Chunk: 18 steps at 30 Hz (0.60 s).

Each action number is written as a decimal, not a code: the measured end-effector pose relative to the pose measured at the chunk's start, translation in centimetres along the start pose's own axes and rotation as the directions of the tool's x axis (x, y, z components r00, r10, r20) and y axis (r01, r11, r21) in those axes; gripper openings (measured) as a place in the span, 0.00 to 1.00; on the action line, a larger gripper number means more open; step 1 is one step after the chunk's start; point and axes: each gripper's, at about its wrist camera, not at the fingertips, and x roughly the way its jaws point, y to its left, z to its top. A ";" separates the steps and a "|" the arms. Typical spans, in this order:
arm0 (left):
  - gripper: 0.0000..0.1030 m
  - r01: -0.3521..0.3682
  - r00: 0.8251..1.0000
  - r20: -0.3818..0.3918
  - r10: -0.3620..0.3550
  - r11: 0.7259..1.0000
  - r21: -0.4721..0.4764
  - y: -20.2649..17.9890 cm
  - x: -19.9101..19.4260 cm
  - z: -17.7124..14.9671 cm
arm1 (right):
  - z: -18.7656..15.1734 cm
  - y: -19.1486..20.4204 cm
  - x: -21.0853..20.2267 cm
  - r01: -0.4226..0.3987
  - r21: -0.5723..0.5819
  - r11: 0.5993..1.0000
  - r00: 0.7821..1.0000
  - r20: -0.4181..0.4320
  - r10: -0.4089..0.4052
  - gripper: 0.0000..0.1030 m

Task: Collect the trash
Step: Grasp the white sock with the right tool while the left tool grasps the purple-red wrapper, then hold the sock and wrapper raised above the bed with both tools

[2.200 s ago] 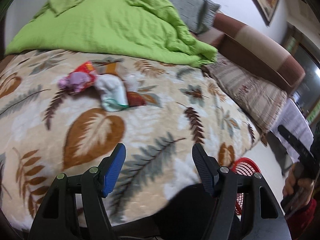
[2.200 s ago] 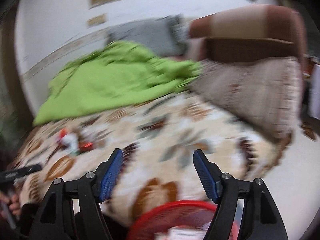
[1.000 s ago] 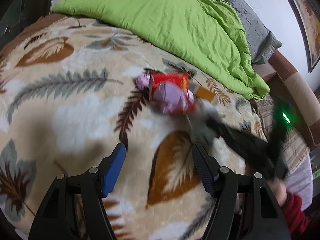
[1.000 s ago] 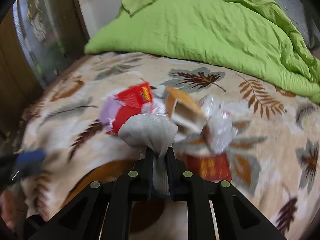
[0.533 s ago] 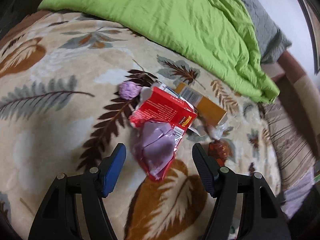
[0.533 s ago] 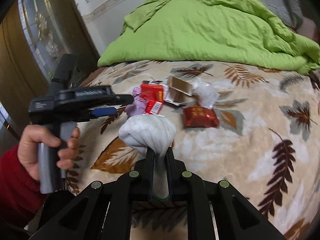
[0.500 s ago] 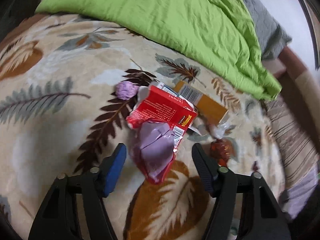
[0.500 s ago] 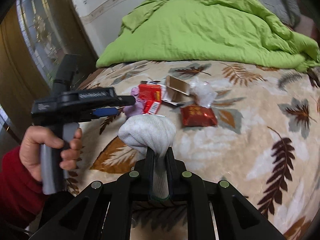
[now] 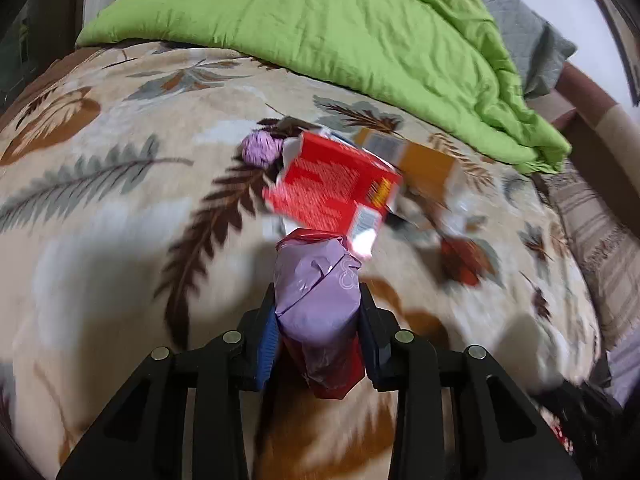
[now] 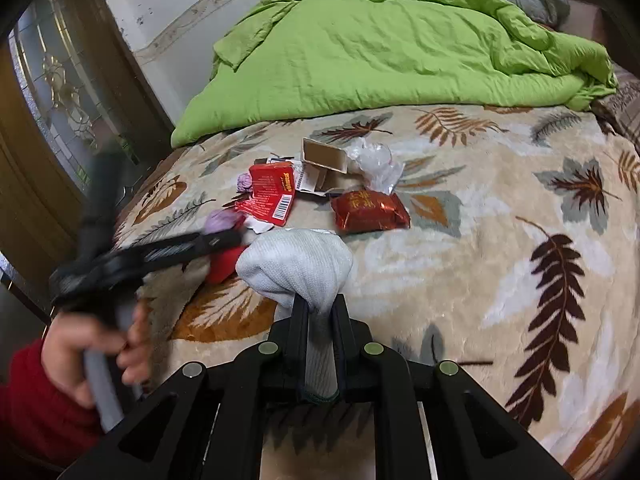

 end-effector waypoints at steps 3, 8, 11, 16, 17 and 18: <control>0.33 -0.001 1.000 0.022 0.000 0.999 0.036 -0.4 -2.0 -1.9 | -0.4 0.2 -0.1 0.009 0.005 1.000 1.000 0.003 -0.009 0.12; 0.33 -0.019 0.996 0.086 0.012 0.996 0.089 -1.4 -5.4 -5.2 | -1.0 0.7 -0.3 0.014 0.005 1.000 1.000 0.006 -0.014 0.12; 0.33 -0.051 0.992 0.124 0.038 0.993 0.107 -1.9 -6.5 -6.4 | -1.4 1.1 -0.6 0.020 -0.006 1.000 1.000 0.023 -0.020 0.12; 0.33 -0.110 0.984 0.154 0.089 0.985 0.131 -2.3 -6.8 -7.6 | -1.8 0.8 -1.1 0.024 0.018 1.000 0.999 0.033 -0.025 0.12; 0.33 -0.119 0.983 0.156 0.098 0.984 0.131 -2.2 -6.8 -7.7 | -1.9 0.8 -1.2 0.024 0.020 1.000 0.999 0.035 -0.025 0.12; 0.33 -0.129 0.982 0.157 0.108 0.983 0.131 -2.2 -6.7 -7.8 | -2.0 0.9 -1.4 0.024 0.020 1.000 0.999 0.036 -0.025 0.12</control>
